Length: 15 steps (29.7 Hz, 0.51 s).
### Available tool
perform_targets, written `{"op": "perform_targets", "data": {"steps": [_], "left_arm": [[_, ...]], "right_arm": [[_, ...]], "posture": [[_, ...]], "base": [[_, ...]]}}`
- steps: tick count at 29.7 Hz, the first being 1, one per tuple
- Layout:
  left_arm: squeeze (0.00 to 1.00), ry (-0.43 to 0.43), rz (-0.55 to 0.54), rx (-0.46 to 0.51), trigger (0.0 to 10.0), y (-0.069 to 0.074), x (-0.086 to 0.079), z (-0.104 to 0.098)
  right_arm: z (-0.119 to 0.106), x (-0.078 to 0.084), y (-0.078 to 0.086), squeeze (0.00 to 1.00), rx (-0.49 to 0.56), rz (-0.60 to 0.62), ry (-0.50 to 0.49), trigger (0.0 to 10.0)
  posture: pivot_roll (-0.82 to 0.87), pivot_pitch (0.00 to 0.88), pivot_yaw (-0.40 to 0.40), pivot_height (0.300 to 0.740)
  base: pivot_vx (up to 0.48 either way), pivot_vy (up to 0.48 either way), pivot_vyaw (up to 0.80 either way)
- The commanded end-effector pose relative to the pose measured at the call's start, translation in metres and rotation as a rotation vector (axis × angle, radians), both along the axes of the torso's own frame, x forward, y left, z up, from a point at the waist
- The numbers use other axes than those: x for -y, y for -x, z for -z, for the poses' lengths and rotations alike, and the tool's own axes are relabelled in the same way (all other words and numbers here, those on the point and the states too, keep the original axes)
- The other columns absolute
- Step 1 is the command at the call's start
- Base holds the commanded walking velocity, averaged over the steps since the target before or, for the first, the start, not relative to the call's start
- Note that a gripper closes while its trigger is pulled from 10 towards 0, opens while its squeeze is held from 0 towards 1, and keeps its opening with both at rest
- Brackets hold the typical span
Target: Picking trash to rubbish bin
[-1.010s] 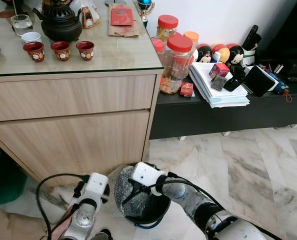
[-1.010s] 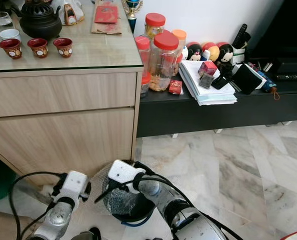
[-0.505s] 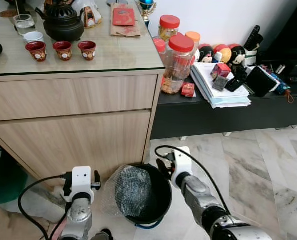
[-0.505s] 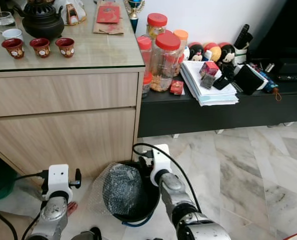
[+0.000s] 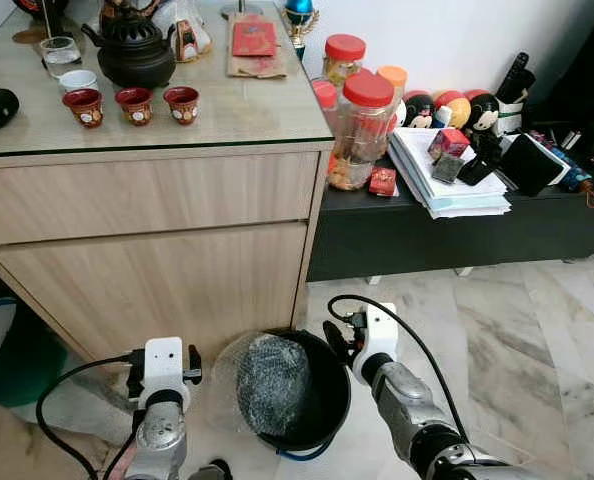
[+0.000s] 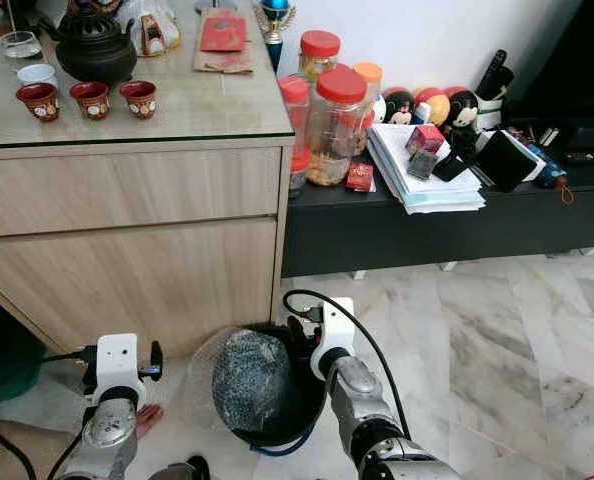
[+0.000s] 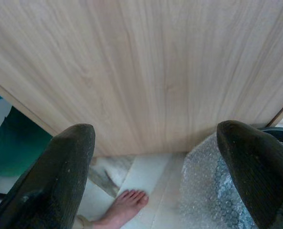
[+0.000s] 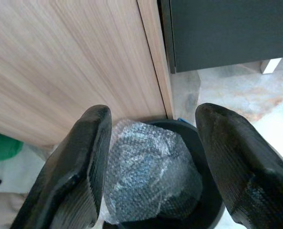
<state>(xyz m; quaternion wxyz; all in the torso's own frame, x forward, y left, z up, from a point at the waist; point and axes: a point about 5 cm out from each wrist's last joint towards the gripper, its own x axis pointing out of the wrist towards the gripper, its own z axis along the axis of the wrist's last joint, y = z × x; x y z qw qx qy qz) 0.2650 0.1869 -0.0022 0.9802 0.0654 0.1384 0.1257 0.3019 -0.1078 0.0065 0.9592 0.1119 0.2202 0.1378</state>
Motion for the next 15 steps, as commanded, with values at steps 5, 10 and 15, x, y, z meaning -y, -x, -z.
{"op": "perform_targets", "data": {"steps": [5, 10, 15], "left_arm": [[0.0, 0.002, 0.02, -0.02, 10.0, 0.0004, 0.0046, 0.0031], [0.0, 0.002, 0.023, -0.019, 10.0, 0.0005, 0.0043, 0.0034], [0.0, 0.002, 0.017, -0.018, 10.0, 0.0011, 0.0024, 0.0035]], "right_arm": [[0.0006, 0.0052, 0.0016, 0.0, 0.016, 0.017, -0.001, 10.0], [0.001, 0.0047, 0.0023, 0.0, 0.018, 0.016, -0.002, 10.0], [-0.0015, 0.0036, 0.0008, 0.0, 0.041, 0.015, -0.003, 10.0]], "posture": [[0.05, 0.107, -0.059, 0.74], [0.05, 0.094, -0.055, 0.74], [0.05, 0.082, -0.056, 0.74]], "base": [[0.0, 0.0, 0.0], [0.0, 0.0, 0.0], [-0.1, 0.0, 0.0]]}}
